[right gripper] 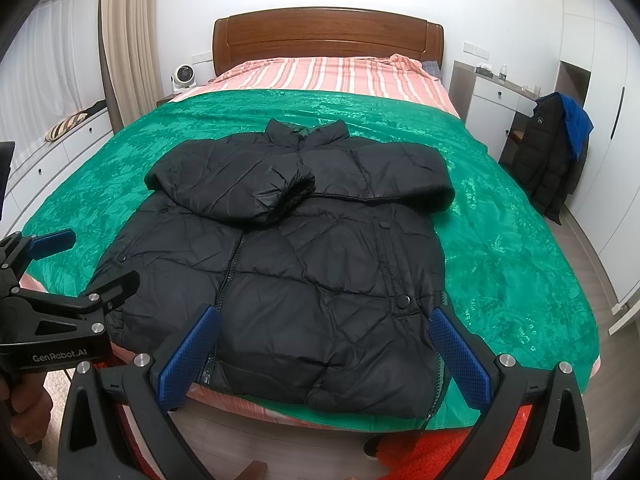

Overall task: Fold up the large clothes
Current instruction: 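Grasp the folded sleeve cuff of the jacket with the left gripper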

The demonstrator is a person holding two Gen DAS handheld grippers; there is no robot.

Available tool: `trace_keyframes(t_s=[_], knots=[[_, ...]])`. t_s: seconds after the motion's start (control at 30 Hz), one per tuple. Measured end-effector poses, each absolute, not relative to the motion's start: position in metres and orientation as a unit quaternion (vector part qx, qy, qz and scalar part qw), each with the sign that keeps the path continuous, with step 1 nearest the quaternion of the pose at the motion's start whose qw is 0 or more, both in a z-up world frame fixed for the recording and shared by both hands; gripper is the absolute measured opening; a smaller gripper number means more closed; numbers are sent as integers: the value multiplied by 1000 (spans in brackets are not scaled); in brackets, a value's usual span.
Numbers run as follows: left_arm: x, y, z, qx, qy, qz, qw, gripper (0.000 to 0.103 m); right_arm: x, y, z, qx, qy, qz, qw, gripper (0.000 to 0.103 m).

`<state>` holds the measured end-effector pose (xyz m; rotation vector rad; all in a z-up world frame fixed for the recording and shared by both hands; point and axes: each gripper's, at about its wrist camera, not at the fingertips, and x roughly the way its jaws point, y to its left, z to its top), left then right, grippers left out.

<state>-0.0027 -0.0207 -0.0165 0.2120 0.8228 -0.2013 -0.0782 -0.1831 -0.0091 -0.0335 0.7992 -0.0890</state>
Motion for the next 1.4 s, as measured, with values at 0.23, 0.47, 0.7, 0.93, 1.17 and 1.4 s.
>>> trace_keyframes(t_s=[0.23,0.47,0.7,0.93,1.17,1.4], knots=[[1,-22,-21,107,401,-102,904,103,-78,-187,-10,-16,386,-48,921,103],[56,-27,-30,121,423,-182,879,103,-80,-221,-9,6,379,-97,920,103],[140,-115,-70,236,390,-220,863,103,-85,-212,-16,6,383,-83,920,103],[169,-104,-86,204,418,-193,864,29,-107,-205,-15,-23,359,-63,931,103],[152,61,24,77,368,-94,922,27,-98,-217,-42,1,387,-52,921,103],[151,258,33,1,348,153,925,26,-91,-197,-40,-22,374,-14,927,103]])
